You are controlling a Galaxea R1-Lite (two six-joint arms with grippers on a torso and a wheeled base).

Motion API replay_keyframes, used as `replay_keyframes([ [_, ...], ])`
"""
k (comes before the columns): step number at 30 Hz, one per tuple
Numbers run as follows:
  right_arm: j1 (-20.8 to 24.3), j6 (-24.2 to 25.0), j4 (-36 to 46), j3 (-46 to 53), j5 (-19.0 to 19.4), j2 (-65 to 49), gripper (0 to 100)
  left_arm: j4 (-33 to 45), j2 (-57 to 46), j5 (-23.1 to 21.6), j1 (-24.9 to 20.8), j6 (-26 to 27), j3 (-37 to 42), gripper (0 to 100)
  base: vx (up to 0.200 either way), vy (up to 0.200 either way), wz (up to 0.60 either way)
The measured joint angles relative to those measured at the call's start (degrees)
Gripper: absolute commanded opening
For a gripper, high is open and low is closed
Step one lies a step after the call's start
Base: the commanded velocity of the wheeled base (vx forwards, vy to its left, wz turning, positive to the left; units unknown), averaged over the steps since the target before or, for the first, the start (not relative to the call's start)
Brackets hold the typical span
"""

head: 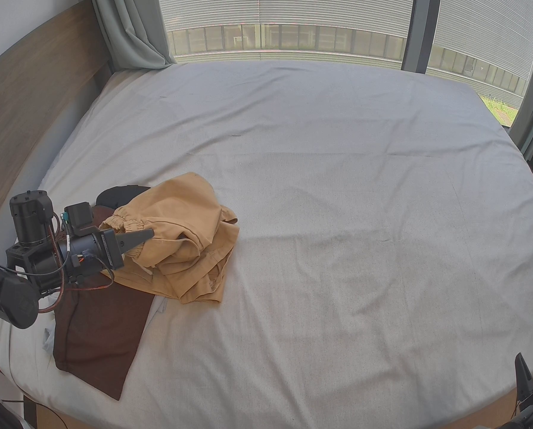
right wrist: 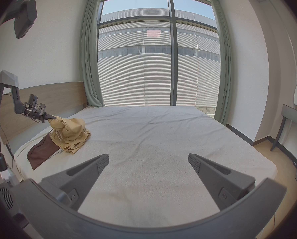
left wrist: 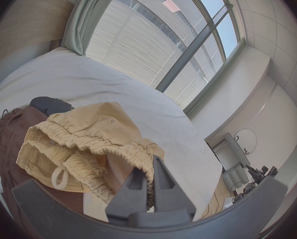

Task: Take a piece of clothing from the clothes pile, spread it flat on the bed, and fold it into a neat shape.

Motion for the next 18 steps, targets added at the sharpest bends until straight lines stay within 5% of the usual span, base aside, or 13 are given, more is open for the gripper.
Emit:
replay_keyframes([
  [18, 0.0, 0.0, 0.0, 0.0, 0.0, 0.0, 100, -9.1, -2.1, 6.5, -6.2, -11.5, 3.9, 0, 0.0, 0.0, 0.0],
])
